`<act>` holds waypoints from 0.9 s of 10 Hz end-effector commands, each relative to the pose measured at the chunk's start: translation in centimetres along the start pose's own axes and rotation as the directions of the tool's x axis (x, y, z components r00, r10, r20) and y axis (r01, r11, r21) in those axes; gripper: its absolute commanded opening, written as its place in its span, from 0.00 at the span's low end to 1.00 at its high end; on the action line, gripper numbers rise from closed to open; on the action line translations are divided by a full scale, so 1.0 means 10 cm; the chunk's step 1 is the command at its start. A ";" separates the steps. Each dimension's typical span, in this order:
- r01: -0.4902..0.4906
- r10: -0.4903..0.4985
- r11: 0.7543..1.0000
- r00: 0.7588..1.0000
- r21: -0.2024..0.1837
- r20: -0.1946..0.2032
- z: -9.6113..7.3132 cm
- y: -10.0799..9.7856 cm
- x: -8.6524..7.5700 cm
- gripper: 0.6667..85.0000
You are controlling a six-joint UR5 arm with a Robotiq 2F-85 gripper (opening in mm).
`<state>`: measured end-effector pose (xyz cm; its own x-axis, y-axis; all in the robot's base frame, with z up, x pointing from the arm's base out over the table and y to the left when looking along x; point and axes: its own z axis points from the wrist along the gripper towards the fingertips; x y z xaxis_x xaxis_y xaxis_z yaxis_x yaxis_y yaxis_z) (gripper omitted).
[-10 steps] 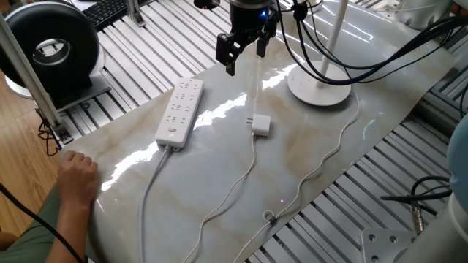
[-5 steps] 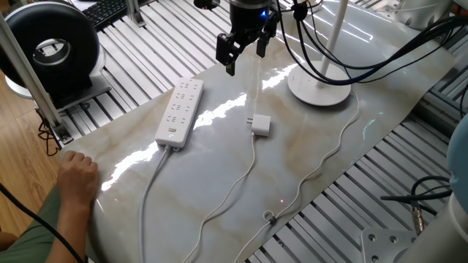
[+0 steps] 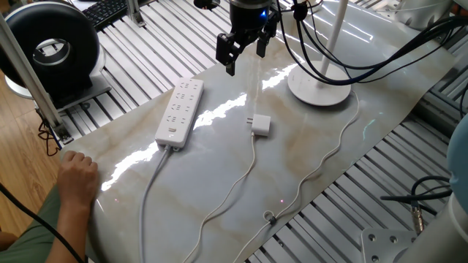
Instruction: Plug in the power cord of the desk lamp, turn on the socket, and light up the desk lamp
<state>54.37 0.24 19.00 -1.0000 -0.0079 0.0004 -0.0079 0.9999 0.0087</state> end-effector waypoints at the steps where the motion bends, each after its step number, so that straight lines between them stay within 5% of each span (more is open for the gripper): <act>1: 0.000 0.000 1.000 1.000 0.000 0.000 0.00 0.02 0.00 0.99; 2: 0.124 -0.139 0.987 0.978 -0.100 -0.158 -0.04 0.24 0.44 0.00; 9: 0.121 -0.135 0.988 0.979 -0.093 -0.155 -0.03 0.25 0.44 0.00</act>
<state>50.25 2.16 19.19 -0.9803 -0.1324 0.1468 -0.1213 0.9892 0.0822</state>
